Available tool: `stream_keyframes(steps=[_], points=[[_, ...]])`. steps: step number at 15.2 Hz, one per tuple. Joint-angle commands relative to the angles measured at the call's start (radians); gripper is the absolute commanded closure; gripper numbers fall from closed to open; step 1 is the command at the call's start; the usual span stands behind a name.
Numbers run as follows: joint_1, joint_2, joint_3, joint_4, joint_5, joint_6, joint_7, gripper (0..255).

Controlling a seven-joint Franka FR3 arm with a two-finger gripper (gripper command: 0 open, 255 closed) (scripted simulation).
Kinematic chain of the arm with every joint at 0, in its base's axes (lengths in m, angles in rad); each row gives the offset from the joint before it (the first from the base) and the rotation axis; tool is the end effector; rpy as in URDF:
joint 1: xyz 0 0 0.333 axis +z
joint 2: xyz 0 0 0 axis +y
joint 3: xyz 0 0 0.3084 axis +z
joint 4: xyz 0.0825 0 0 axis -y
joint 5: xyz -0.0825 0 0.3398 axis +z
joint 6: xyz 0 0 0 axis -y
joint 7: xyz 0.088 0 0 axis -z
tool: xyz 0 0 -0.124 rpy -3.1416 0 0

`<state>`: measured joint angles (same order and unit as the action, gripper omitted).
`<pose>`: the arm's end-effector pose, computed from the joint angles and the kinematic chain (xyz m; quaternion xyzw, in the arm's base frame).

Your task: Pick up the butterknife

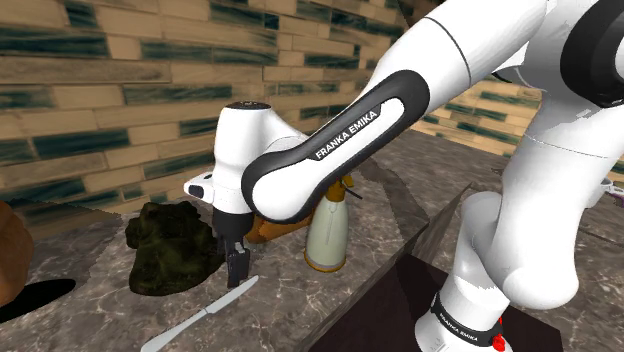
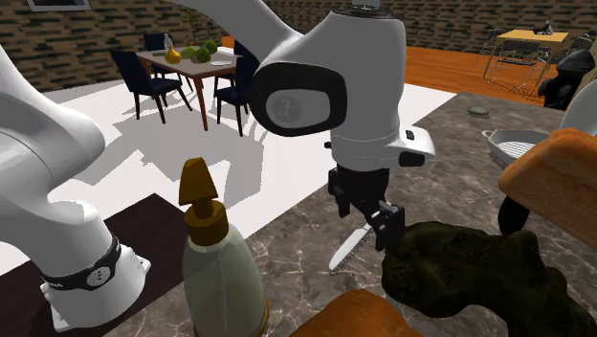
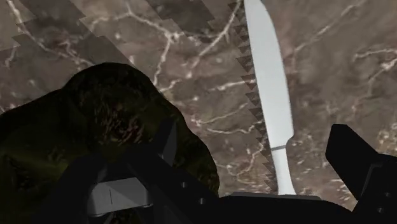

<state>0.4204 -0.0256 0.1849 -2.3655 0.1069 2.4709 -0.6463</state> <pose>0.3939 0.2737 0.3547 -0.8308 -0.5517 -0.0659 0.0322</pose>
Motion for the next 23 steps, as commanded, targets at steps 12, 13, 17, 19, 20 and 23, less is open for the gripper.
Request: stream_keyframes(steps=[12,13,17,19,20,23], points=[[0.054,0.156,0.052,0.014,0.016,0.193,-0.104,0],[0.054,0.156,0.052,0.013,0.016,0.193,-0.104,0],[0.057,0.157,0.053,0.024,0.011,0.183,-0.095,255],[0.057,0.156,0.053,0.025,0.011,0.183,-0.095,255],[0.057,0.154,0.053,0.024,0.012,0.182,-0.096,255],[0.054,0.156,0.052,0.013,0.016,0.193,-0.104,255]])
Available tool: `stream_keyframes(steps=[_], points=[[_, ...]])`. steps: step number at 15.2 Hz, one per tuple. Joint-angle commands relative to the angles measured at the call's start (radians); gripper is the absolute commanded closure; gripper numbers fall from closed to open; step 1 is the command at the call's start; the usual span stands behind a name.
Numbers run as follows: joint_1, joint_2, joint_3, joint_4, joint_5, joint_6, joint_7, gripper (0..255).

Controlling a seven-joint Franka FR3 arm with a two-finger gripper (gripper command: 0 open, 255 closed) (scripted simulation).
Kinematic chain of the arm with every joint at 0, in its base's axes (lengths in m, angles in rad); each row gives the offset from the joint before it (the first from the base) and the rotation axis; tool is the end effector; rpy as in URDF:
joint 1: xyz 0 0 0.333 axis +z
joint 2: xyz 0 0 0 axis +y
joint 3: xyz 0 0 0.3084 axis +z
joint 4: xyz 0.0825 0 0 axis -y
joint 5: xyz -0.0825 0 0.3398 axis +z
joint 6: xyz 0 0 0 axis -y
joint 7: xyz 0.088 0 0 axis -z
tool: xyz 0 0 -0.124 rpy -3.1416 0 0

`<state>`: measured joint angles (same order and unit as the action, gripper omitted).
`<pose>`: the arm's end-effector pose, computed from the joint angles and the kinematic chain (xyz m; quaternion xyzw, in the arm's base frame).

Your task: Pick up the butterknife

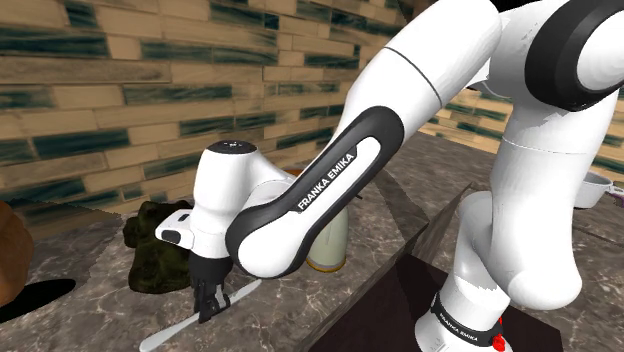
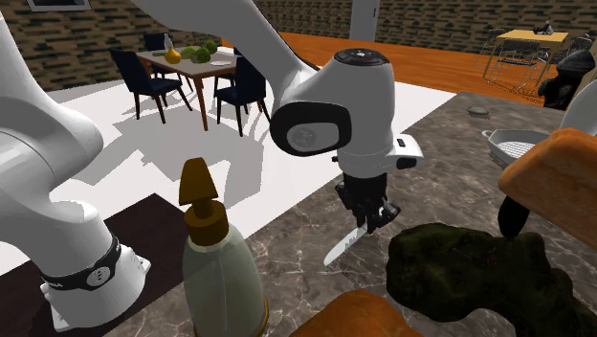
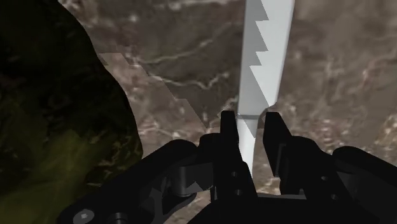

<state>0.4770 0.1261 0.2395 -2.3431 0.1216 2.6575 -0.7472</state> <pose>0.3837 0.3306 0.3104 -0.7742 -0.6240 -0.0956 0.0466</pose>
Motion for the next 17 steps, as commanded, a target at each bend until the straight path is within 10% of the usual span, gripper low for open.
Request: stream_keyframes(steps=[1,17], points=[[-0.004,-0.007,-0.002,-0.007,0.003,-0.007,-0.004,255],[-0.01,-0.143,-0.002,0.05,0.023,-0.198,-0.005,255]])
